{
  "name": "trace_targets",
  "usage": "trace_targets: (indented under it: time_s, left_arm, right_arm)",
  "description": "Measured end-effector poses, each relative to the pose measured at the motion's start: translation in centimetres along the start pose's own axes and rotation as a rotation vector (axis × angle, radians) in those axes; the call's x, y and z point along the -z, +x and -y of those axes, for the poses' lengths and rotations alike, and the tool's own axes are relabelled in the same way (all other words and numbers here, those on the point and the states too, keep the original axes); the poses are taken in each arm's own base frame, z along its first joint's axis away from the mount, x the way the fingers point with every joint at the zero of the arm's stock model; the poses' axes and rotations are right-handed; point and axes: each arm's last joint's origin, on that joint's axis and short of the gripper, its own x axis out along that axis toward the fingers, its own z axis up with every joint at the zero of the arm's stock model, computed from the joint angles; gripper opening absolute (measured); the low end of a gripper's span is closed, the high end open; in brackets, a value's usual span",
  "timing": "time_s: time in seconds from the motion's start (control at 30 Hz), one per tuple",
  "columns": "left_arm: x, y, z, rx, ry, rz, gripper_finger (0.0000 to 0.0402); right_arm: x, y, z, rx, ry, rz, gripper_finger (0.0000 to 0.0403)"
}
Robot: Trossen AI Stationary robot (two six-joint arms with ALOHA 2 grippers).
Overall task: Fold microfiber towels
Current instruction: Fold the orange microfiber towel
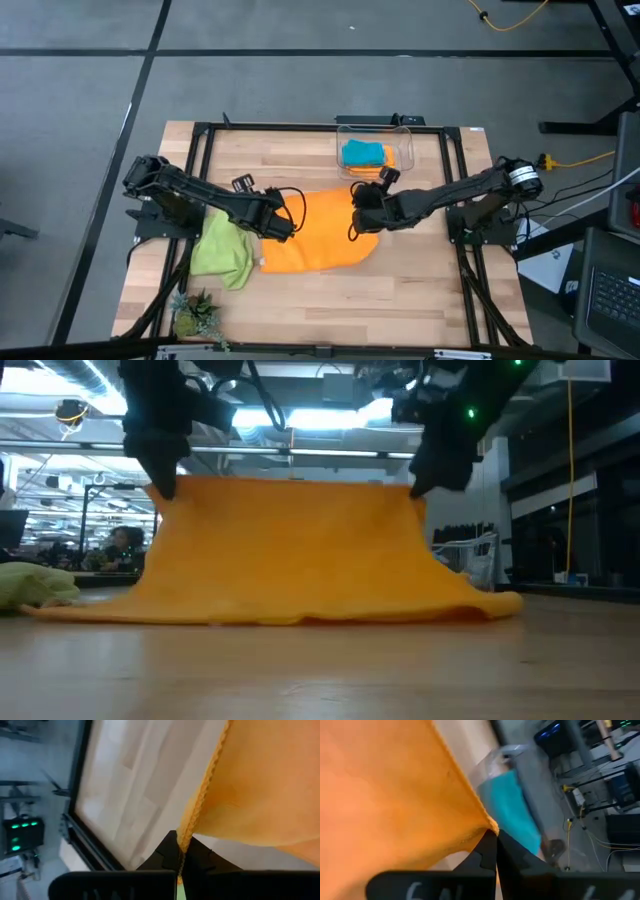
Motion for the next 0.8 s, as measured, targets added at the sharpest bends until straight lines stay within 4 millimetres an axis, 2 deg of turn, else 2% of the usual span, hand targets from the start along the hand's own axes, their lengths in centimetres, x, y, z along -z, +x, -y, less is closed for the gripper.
trace_targets:
  time_s: [0.1,0.33,0.63,0.8]
  left_arm:
    - [-0.2,0.1,-0.3,-0.025,-0.005,0.010,0.0000]
    - [0.0,0.0,-0.3,-0.052,0.014,0.016,0.0000]
    - [1.2,-1.0,0.9,0.006,0.039,0.007,0.0000]
    - [1.9,-1.7,1.8,0.043,-0.014,0.029,0.0000]
  right_arm:
    - [-0.3,-0.5,0.7,0.000,0.015,0.015,0.0002]
    - [0.2,-1.1,0.7,-0.008,-0.017,-0.003,0.0002]
    - [0.7,-2.8,-0.2,-0.087,-0.024,0.012,0.0001]
    - [1.0,-3.4,-0.8,-0.177,-0.008,-0.014,0.0001]
